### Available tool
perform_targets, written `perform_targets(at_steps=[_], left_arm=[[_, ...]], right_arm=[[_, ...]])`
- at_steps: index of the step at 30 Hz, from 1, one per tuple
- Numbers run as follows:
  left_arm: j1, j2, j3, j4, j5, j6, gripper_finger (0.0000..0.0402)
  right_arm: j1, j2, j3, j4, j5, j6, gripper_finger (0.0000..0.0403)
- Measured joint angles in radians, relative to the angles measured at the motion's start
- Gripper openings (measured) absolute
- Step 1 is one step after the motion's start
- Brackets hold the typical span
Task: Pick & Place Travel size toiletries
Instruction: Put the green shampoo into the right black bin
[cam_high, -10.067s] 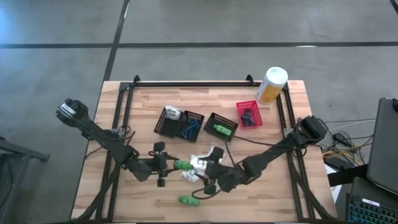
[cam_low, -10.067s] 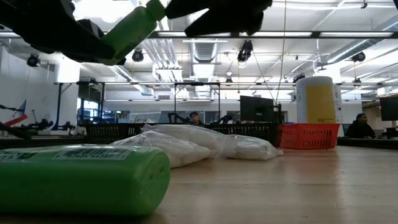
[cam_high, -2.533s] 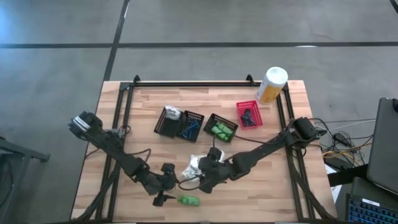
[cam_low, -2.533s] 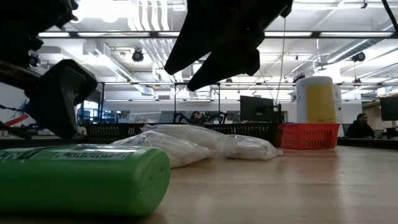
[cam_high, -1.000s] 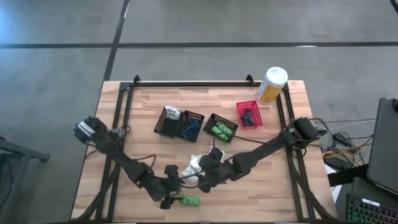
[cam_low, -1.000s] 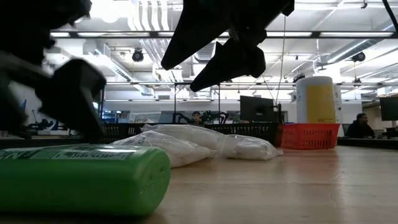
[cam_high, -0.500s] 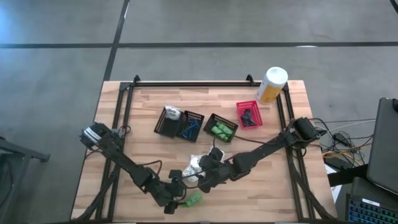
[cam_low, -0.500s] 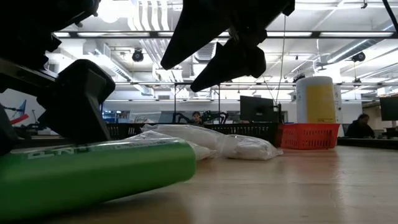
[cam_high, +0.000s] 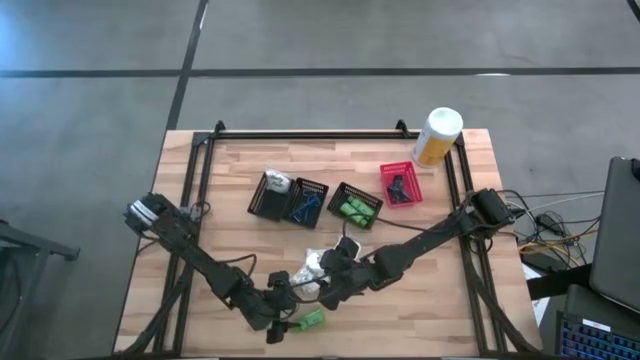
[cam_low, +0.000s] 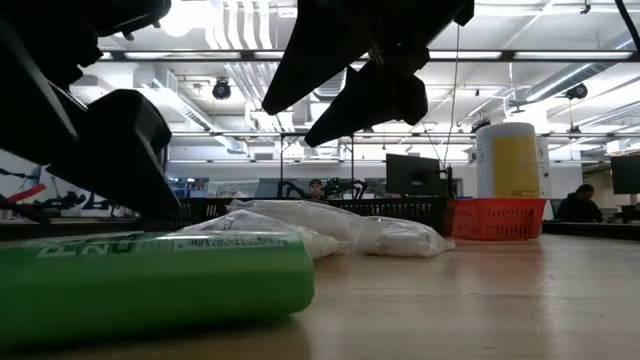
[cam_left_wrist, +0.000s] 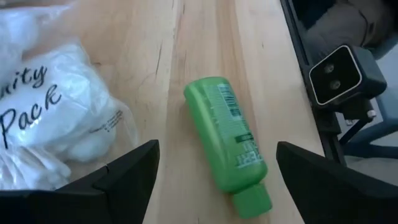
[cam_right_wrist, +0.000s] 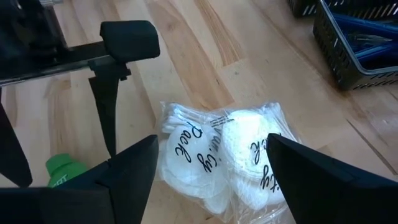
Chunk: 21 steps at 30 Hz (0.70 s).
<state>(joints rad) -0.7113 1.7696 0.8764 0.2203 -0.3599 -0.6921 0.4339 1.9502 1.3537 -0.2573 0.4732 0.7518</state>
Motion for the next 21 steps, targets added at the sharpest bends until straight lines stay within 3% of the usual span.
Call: perform_targets(at_steps=[10,16,21], left_arm=[[-0.002,0.101,0.040,0.050,0.030,-0.003,0.0328],[-0.002,0.120,0.091,-0.085,0.000,0.006,0.0328],[-0.001,0.133,0.105,-0.098,-0.008,0.010,0.0328]], right_arm=[[0.000,0.000,0.000,0.000,0.000,0.006,0.0308],[0.000,0.000,0.000,0.000,0.000,0.008,0.0326],[0.000,0.000,0.000,0.001,0.000,0.008,0.0336]])
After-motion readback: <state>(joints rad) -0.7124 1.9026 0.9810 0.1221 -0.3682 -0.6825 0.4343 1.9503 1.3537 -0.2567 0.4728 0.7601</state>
